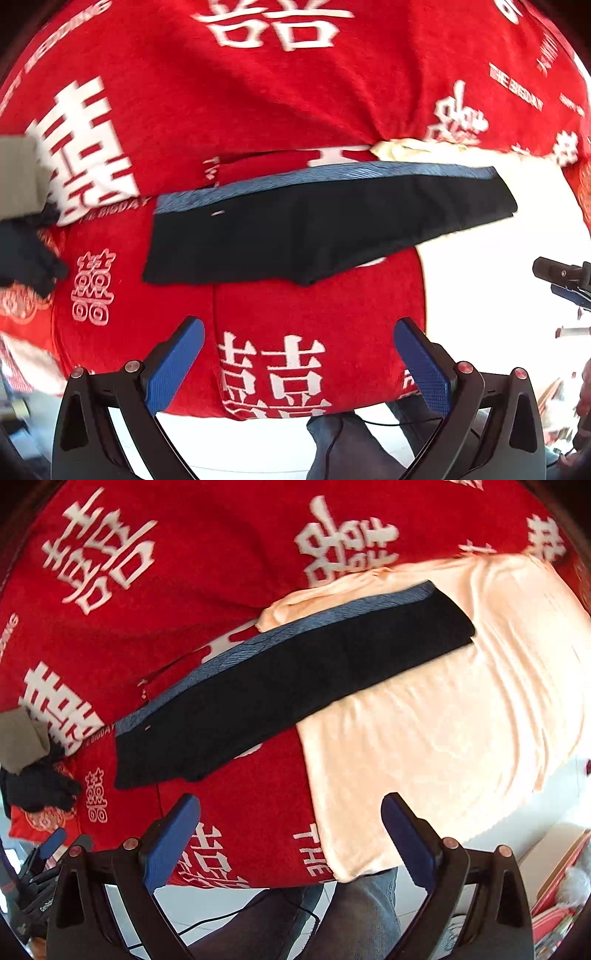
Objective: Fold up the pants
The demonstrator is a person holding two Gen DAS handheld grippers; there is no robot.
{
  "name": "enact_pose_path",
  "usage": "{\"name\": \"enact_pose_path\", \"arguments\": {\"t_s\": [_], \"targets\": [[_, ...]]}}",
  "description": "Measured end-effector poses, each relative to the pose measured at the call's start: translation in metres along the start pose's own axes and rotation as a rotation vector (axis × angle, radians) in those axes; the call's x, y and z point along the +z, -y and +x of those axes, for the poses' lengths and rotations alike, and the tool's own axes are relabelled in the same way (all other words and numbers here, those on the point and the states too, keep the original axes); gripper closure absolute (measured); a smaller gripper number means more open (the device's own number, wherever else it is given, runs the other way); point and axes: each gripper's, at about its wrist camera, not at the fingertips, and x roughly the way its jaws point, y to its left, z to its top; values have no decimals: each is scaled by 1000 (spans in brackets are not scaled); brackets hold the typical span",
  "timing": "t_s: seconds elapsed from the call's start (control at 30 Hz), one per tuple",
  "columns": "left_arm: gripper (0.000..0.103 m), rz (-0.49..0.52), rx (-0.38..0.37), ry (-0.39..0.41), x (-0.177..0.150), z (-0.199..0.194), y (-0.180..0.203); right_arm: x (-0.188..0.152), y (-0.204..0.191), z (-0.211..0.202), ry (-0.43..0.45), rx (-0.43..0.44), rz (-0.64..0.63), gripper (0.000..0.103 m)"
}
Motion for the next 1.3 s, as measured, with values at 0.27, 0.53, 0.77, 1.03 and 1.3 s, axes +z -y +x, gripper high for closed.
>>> {"name": "enact_pose_path", "arguments": {"t_s": [0.27, 0.53, 0.77, 1.03, 1.3], "targets": [[0, 131, -38, 5, 12, 2, 45, -14, 43, -16, 53, -6, 132, 4], [0, 219, -55, 9, 15, 1, 70, -39, 85, -29, 87, -29, 252, 4], [0, 241, -47, 14, 16, -1, 73, -48, 93, -36, 120, -18, 297, 4], [0, 167, -32, 3, 19, 4, 57, -53, 86, -32, 109, -11, 281, 4], [0, 13, 0, 12, 34, 8, 28, -49, 73, -22, 83, 2, 214, 4]]}}
